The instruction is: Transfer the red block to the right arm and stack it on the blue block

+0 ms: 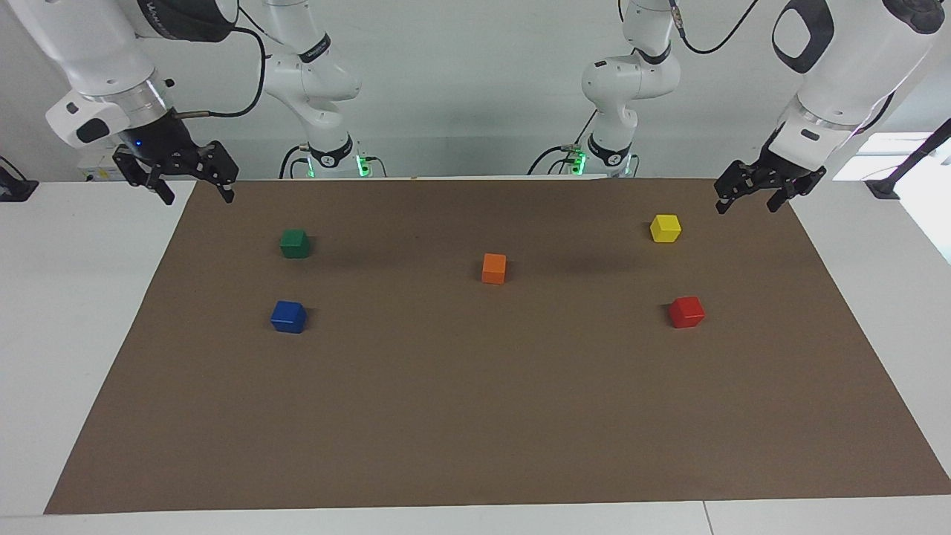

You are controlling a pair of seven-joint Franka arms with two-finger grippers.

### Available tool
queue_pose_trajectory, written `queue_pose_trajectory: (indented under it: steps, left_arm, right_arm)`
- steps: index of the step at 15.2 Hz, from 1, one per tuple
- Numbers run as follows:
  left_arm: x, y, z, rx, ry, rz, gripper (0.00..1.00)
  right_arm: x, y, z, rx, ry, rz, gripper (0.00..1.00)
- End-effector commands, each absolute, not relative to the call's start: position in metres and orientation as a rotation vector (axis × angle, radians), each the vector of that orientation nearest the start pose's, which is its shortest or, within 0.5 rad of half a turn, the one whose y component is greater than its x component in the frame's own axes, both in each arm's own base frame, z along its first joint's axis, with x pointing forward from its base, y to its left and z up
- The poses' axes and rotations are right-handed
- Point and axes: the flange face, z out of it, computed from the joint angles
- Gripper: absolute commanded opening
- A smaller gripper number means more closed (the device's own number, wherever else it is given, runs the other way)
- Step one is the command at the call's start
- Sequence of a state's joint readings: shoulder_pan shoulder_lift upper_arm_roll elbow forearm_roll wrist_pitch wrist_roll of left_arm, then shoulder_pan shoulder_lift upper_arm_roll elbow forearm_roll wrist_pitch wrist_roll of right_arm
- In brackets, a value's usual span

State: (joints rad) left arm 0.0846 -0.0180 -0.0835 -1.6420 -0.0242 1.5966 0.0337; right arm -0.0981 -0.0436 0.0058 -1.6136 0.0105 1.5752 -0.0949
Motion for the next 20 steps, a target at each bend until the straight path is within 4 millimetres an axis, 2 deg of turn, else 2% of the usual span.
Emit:
queue_pose_trajectory:
  steps: [1,4,6,7,10,12,15,17,20]
  left_arm:
    - [0.553,-0.005,0.603,-3.143,0.060,0.017,1.00]
    - [0.548,0.004,0.597,-3.145,0.019,0.022,1.00]
    - [0.540,0.014,0.577,-3.145,-0.013,0.034,1.00]
    - [0.550,0.017,0.568,-3.144,-0.021,-0.050,1.00]
    - [0.573,0.024,0.515,-3.145,-0.028,-0.036,1.00]
    - [0.588,0.024,0.482,-3.147,-0.025,-0.030,1.00]
    - [0.601,0.009,0.420,-3.154,-0.008,-0.020,1.00]
    - [0.593,0.007,0.384,-3.149,-0.003,-0.078,1.00]
    - [0.591,0.004,0.353,-3.150,0.003,-0.086,1.00]
  right_arm:
    - [0.530,-0.054,0.629,-3.145,0.024,0.001,1.00]
    - [0.530,-0.055,0.629,-3.144,0.034,0.000,1.00]
    - [0.530,-0.055,0.628,-3.142,0.036,-0.002,1.00]
    - [0.530,-0.055,0.628,-3.135,0.034,-0.001,1.00]
    - [0.531,-0.050,0.619,-3.131,0.015,0.010,1.00]
    - [0.534,-0.049,0.595,-3.129,0.006,0.025,1.00]
    - [0.535,-0.046,0.552,-3.107,-0.034,0.054,1.00]
    - [0.538,-0.043,0.529,-3.075,-0.032,0.051,1.00]
    - [0.554,-0.039,0.496,-2.979,-0.065,0.052,1.00]
